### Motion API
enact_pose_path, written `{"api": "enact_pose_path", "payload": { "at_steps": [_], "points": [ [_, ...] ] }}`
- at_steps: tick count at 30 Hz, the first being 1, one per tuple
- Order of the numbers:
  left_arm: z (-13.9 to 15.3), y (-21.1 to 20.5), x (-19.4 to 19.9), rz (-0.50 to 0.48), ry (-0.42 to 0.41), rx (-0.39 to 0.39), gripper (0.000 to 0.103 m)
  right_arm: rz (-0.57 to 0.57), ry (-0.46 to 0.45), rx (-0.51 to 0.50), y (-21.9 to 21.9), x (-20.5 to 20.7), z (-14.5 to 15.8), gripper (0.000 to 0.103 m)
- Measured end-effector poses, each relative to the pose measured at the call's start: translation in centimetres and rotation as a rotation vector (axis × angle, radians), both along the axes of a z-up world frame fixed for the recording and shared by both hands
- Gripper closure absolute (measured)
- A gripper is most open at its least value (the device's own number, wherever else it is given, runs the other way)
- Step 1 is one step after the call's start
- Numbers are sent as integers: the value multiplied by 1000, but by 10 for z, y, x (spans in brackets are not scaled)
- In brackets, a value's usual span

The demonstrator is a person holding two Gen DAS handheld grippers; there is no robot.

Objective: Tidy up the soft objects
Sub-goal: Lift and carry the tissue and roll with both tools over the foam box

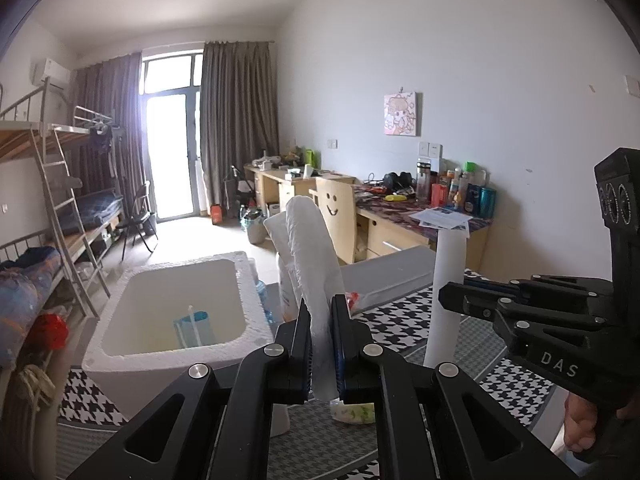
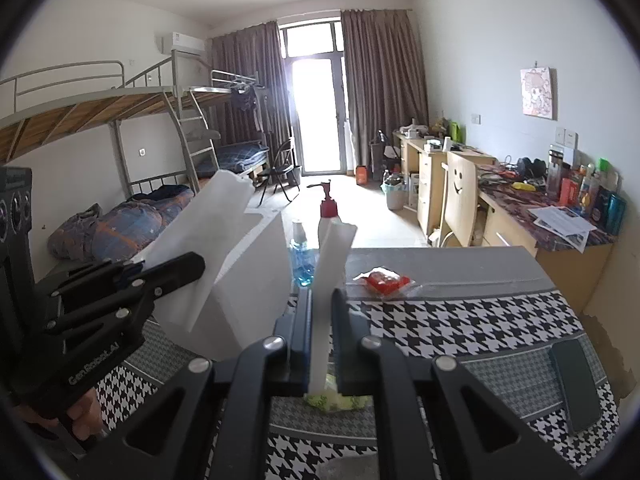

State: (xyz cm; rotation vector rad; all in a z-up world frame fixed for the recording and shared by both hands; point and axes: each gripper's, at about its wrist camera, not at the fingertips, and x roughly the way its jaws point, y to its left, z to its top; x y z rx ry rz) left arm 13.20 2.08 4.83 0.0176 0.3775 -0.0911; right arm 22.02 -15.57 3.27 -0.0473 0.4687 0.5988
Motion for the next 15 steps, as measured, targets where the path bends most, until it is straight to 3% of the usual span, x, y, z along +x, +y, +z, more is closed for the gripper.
{"api": "enact_pose_path", "payload": {
  "at_steps": [15],
  "points": [
    [12,20,7,58,-23,-2,94,57,-6,2,20,6,9,91]
  ]
}}
